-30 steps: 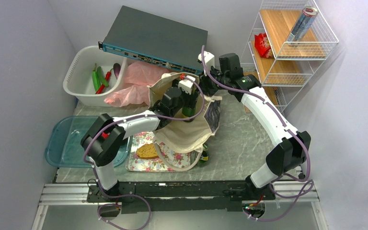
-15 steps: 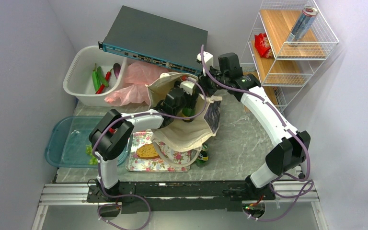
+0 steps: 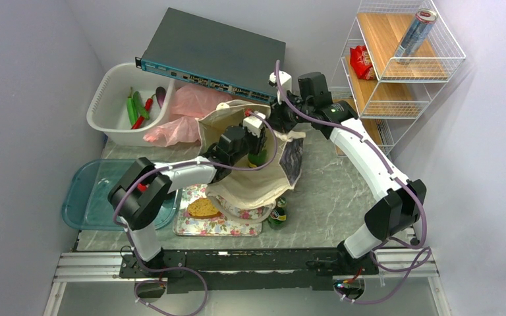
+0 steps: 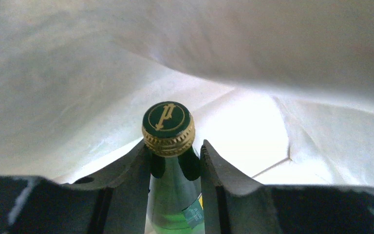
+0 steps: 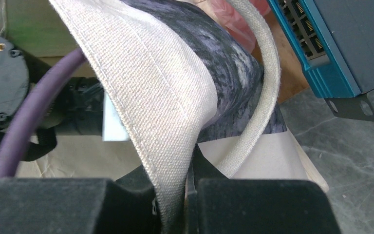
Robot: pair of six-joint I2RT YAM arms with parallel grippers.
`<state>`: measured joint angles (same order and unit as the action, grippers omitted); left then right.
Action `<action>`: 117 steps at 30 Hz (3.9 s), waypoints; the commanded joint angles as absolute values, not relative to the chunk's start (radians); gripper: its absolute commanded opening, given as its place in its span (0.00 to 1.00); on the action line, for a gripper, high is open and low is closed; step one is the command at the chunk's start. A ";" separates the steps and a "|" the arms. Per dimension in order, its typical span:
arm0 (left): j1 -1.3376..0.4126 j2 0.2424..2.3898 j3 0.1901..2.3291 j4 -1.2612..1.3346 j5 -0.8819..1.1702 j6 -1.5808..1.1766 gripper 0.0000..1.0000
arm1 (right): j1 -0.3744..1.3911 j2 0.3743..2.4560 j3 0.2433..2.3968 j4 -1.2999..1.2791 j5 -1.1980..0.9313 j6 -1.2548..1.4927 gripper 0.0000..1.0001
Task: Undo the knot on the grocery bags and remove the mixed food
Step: Pick up the bottle from the takeout bag, then place the bottle at the center of the board.
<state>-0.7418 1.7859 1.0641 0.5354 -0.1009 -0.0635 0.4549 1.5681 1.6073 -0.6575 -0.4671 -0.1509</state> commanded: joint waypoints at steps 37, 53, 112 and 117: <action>-0.735 1.175 1.084 0.389 0.188 0.034 0.00 | 0.271 1.718 1.766 -0.817 -0.282 -0.071 0.00; -0.663 1.009 1.249 0.114 0.187 0.007 0.00 | 0.244 1.760 1.873 -0.928 -0.325 -0.271 0.30; -0.370 1.190 0.565 0.685 0.106 -0.067 0.13 | 0.164 1.723 1.913 -1.159 -0.128 -0.418 0.00; -0.370 1.101 0.543 0.575 0.118 -0.066 0.86 | 0.163 1.717 1.903 -1.154 -0.134 -0.425 0.00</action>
